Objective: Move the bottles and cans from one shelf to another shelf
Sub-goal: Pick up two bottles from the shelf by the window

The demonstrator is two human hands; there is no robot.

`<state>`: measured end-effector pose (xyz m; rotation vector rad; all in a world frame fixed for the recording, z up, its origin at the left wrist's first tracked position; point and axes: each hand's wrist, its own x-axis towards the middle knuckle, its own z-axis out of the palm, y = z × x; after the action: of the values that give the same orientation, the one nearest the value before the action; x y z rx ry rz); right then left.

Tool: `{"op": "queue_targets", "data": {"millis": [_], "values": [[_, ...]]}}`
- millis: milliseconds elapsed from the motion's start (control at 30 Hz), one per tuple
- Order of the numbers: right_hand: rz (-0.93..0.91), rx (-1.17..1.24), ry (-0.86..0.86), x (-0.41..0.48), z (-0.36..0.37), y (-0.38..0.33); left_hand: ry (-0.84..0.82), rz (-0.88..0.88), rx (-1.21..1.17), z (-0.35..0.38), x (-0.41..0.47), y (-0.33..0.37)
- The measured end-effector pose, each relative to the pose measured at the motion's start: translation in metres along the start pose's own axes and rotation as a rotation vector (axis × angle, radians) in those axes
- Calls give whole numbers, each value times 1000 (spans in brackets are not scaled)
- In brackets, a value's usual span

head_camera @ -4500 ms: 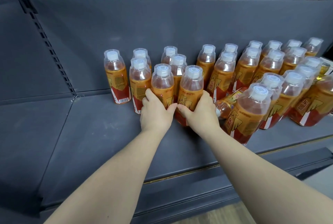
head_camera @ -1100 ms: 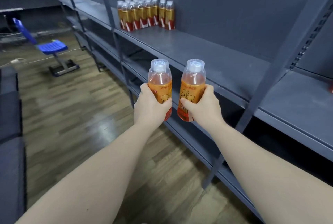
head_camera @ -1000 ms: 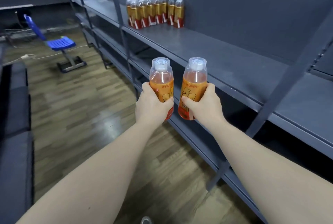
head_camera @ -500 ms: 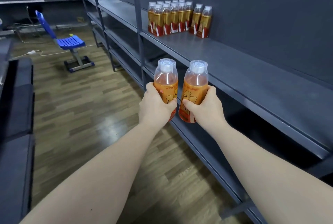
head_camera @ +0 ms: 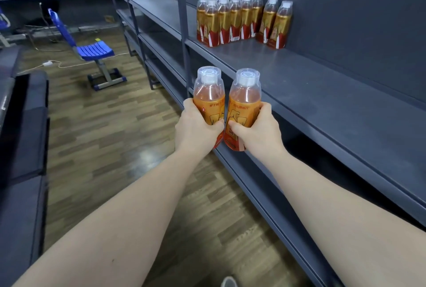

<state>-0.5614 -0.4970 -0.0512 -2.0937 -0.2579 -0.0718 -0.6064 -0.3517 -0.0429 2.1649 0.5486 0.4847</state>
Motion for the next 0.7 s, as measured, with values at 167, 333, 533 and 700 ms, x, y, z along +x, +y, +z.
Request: {"op": "queue_targets", "data": {"millis": [167, 333, 533, 700], "values": [[-18, 20, -13, 56, 2, -1, 36, -4, 26, 8, 48, 11], [-35, 23, -38, 104, 7, -4, 80, -37, -6, 16, 88, 15], [-39, 19, -72, 155, 30, -7, 90, -53, -2, 21, 135, 9], [-42, 7, -58, 202, 56, -8, 75, -45, 11, 26, 191, -1]]}}
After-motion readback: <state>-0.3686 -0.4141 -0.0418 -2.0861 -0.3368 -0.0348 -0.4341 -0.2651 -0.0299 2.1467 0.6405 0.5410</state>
